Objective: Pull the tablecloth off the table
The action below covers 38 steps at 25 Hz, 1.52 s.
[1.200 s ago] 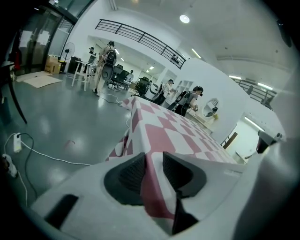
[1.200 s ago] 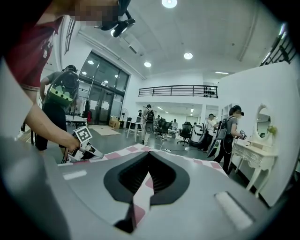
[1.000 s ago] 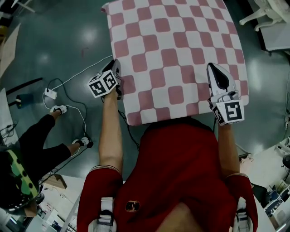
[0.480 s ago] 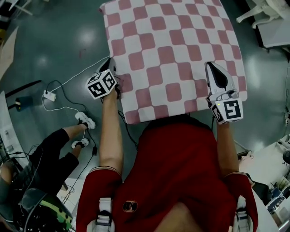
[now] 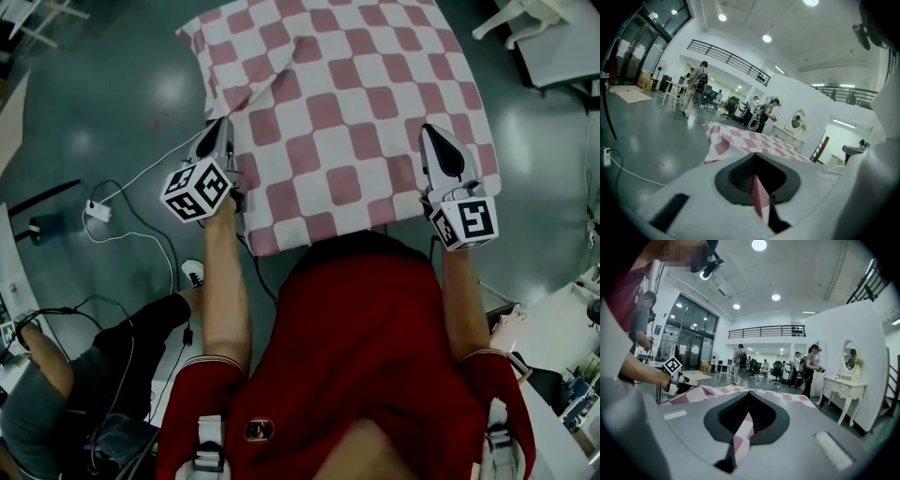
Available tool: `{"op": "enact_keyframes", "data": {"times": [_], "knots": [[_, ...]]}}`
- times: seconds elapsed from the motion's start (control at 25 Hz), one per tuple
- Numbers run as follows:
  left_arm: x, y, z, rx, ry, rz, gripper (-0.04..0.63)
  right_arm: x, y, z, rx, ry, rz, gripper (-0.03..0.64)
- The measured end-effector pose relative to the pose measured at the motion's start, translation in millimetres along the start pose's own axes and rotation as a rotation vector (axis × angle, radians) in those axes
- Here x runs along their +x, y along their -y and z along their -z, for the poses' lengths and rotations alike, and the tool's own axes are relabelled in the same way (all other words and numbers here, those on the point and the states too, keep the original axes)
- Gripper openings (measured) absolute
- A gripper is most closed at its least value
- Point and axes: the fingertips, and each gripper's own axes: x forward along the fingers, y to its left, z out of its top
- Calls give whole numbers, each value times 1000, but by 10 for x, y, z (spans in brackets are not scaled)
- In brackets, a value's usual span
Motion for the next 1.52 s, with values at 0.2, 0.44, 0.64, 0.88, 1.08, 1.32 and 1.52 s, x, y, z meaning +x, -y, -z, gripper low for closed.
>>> {"op": "enact_keyframes", "data": {"times": [0.2,0.44,0.64,0.88,1.08,1.32,1.52], "knots": [[-93,411,-46,36,32,25,8,-119,338,142,14,-11,36,14],[-120,852,-1,72,59,-8,8,-263,1231,554,37,-81,109,14],[-122,1089,25,91,90,-81,8,-360,1981,931,20,-176,138,15],[-132,1284,83,95,103,-155,8,-421,2710,1313,35,-268,137,17],[-62,1519,195,135,84,-185,8,-342,3029,1568,68,-320,93,60],[56,1860,342,178,72,-195,8,-272,3233,1995,161,-400,12,124],[137,2034,482,190,50,-218,8,-251,3293,2271,245,-452,-72,147]]}}
